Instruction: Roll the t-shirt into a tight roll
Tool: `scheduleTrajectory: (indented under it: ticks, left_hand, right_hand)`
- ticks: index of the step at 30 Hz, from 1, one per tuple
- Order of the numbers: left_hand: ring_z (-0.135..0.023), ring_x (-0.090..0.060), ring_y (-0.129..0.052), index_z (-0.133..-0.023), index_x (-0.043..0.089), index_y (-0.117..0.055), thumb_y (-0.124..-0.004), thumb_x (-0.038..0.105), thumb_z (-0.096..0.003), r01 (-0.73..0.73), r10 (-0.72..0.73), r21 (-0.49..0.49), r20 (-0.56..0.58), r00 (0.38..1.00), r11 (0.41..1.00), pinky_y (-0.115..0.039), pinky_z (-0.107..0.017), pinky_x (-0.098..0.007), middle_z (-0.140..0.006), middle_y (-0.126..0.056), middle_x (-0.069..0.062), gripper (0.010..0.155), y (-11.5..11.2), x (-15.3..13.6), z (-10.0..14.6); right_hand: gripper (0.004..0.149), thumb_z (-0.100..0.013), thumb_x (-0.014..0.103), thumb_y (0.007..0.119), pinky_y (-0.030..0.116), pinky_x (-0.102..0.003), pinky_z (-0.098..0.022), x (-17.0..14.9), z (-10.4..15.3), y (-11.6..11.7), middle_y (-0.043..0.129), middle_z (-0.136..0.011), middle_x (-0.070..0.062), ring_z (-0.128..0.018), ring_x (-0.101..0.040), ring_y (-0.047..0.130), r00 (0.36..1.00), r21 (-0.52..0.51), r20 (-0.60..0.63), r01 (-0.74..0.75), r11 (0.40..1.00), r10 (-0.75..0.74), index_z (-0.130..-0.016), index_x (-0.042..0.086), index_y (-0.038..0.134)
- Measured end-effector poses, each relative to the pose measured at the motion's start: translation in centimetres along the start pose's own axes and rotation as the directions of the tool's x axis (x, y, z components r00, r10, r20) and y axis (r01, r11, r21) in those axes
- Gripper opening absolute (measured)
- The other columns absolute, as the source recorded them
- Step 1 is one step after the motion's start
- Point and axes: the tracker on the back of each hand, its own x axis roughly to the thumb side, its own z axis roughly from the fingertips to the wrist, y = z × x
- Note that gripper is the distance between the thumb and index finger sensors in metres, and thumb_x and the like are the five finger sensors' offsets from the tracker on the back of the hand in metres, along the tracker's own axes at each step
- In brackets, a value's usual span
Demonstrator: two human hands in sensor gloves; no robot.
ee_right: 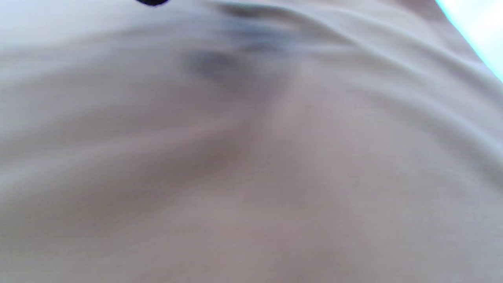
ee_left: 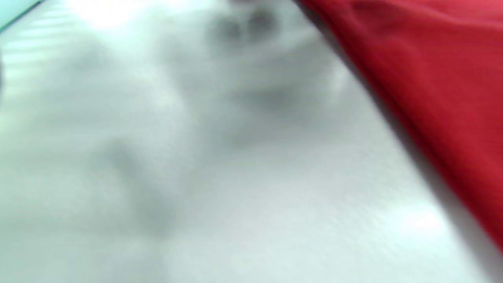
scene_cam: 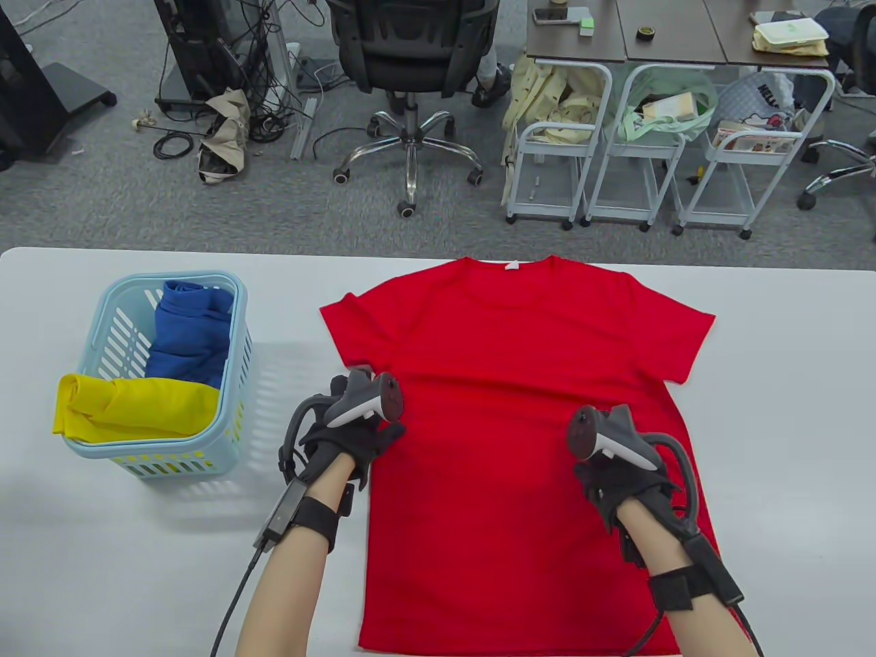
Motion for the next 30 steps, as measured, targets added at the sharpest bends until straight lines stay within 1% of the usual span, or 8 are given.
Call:
scheduleTrajectory:
  ticks: [5,8,10,13,18,20,27,30]
  left_hand:
    - [-0.112,-0.043,-0.003,-0.11,0.033,0.004,-0.033,0.066,-0.0534,-0.051,0.053,-0.025,0.071,0.996,0.998,-0.024,-0.078,-0.068,-0.118,0.01,-0.006,0.075,-0.3,0.1,-0.7]
    - [-0.112,-0.042,-0.007,-0.109,0.034,0.003,-0.031,0.066,-0.0524,0.056,-0.054,-0.038,0.048,0.997,0.998,-0.026,-0.079,-0.067,-0.119,0.006,-0.006,0.074,-0.9,0.5,-1.3]
    - [-0.114,-0.041,-0.012,-0.111,0.035,-0.002,-0.033,0.064,-0.0541,0.028,-0.028,-0.008,0.057,0.998,1.0,-0.028,-0.079,-0.067,-0.121,0.001,-0.005,0.071,-0.2,0.3,-1.2]
    - [-0.115,-0.039,-0.027,-0.115,0.033,-0.016,-0.036,0.054,-0.0587,-0.036,0.035,0.019,0.034,0.999,0.999,-0.036,-0.08,-0.063,-0.125,-0.011,-0.008,0.064,1.7,-0.3,-1.3]
    - [-0.113,-0.038,-0.041,-0.114,0.035,-0.013,-0.048,0.039,-0.0629,-0.079,0.082,0.113,-0.021,0.996,0.99,-0.047,-0.079,-0.059,-0.126,-0.017,-0.01,0.062,3.9,-1.2,-2.1]
    - [-0.102,-0.03,-0.059,-0.114,0.036,-0.018,-0.054,0.035,-0.0626,-0.028,0.034,0.142,-0.04,0.999,0.989,-0.056,-0.077,-0.053,-0.125,-0.03,-0.01,0.063,4.4,-1.2,-2.3]
    - [-0.092,-0.025,-0.074,-0.115,0.034,-0.028,-0.063,0.031,-0.061,-0.044,0.059,0.209,-0.066,0.996,0.977,-0.064,-0.074,-0.051,-0.12,-0.046,-0.01,0.064,4.8,-2.7,-2.4]
    - [-0.09,-0.023,-0.077,-0.113,0.041,-0.031,-0.065,0.031,-0.0605,-0.048,0.068,0.218,-0.084,0.994,0.975,-0.067,-0.073,-0.05,-0.118,-0.05,-0.009,0.064,4.6,-2.9,-2.7]
  right_hand:
    - [0.078,-0.055,0.054,0.056,0.029,-0.059,-0.075,3.2,0.4,1.4,0.007,-0.116,-0.012,-0.109,-0.043,0.013,0.995,0.073,0.097,-0.026,0.997,0.019,-0.111,0.026,0.01]
    - [0.079,-0.054,0.053,0.056,0.03,-0.058,-0.074,3.0,-0.5,2.9,-0.002,-0.112,-0.01,-0.106,-0.042,0.007,0.997,0.143,0.069,-0.029,0.989,0.02,-0.108,0.027,0.004]
    - [0.078,-0.055,0.052,0.059,0.03,-0.059,-0.074,2.8,-0.3,2.7,0.0,-0.113,-0.009,-0.107,-0.042,0.008,0.998,0.111,0.064,0.015,0.994,-0.022,-0.109,0.028,0.007]
    - [0.078,-0.055,0.048,0.064,0.032,-0.059,-0.074,4.3,0.7,2.1,0.009,-0.115,-0.014,-0.107,-0.045,0.015,0.996,0.057,0.059,-0.069,0.996,0.066,-0.111,0.024,0.016]
    - [0.078,-0.055,0.045,0.066,0.032,-0.059,-0.074,10.1,3.6,1.6,0.009,-0.116,-0.014,-0.109,-0.044,0.019,0.962,-0.001,0.264,-0.075,0.997,0.072,-0.111,0.027,0.016]
    - [0.078,-0.055,0.044,0.067,0.033,-0.058,-0.074,12.2,4.7,1.5,0.01,-0.116,-0.014,-0.109,-0.043,0.021,0.937,-0.016,0.339,-0.087,0.996,0.088,-0.111,0.029,0.016]
    - [0.075,-0.055,0.038,0.07,0.038,-0.057,-0.074,17.1,6.7,1.8,0.021,-0.117,-0.016,-0.106,-0.042,0.035,0.871,-0.045,0.47,-0.141,0.989,0.145,-0.111,0.032,0.022]
    - [0.075,-0.053,0.034,0.072,0.041,-0.057,-0.073,19.3,7.3,2.4,0.027,-0.116,-0.016,-0.104,-0.041,0.041,0.843,-0.07,0.494,-0.203,0.977,0.211,-0.111,0.032,0.024]
